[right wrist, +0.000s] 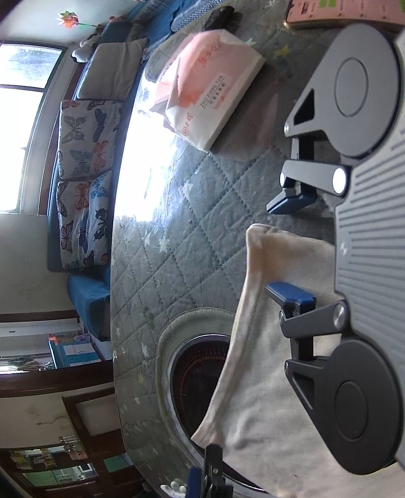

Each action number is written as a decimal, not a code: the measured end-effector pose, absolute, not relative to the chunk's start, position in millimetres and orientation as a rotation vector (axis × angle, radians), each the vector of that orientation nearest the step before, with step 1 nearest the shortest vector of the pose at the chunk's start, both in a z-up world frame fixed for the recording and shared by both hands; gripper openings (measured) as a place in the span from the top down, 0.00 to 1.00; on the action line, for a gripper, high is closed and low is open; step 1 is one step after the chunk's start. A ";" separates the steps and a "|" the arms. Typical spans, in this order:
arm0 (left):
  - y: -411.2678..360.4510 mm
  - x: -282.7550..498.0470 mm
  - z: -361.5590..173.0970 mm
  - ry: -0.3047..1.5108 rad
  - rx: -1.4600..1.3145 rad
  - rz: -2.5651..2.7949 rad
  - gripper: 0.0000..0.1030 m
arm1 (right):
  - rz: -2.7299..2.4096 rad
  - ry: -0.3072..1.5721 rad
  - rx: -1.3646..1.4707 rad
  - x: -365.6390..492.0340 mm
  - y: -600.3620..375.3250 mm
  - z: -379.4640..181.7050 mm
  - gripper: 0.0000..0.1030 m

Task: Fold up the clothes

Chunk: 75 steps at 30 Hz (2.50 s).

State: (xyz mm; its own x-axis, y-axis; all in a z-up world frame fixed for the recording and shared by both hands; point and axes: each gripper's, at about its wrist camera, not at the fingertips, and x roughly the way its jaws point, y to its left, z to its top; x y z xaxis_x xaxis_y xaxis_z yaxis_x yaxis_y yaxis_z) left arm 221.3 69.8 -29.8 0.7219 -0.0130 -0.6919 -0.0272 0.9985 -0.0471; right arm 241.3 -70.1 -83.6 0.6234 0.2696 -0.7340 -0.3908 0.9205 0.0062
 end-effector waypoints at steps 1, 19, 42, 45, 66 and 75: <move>69.5 224.1 -31.9 0.768 -0.056 -0.002 0.28 | 0.384 0.815 -0.158 242.9 -70.2 -83.2 0.65; 110.0 237.0 -27.5 0.727 -0.020 0.076 0.92 | 0.468 0.746 -0.218 303.5 -0.6 -76.0 0.91; 71.7 75.4 -2.0 0.634 0.019 0.067 0.08 | 0.758 0.725 -0.427 77.1 14.5 -79.8 0.58; 90.6 48.2 -0.5 0.617 -0.008 0.168 0.07 | 0.756 0.704 -0.413 56.3 10.4 -81.4 0.58; 206.4 9.0 -31.0 0.676 -0.111 0.524 0.89 | 0.605 0.688 -0.257 51.8 -30.8 -62.0 0.54; 231.7 8.9 -33.2 0.710 -0.095 0.624 0.93 | 0.323 0.660 -0.238 118.5 -93.4 -47.3 0.54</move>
State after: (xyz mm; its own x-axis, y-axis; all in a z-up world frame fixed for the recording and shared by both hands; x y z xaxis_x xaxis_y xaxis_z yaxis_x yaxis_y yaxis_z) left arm 8.9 231.7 -33.2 0.5860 0.5029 -0.6353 -0.5657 0.8153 0.1235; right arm 118.5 -93.4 -47.3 0.7433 0.2171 -0.6327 -0.3667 0.9233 -0.1140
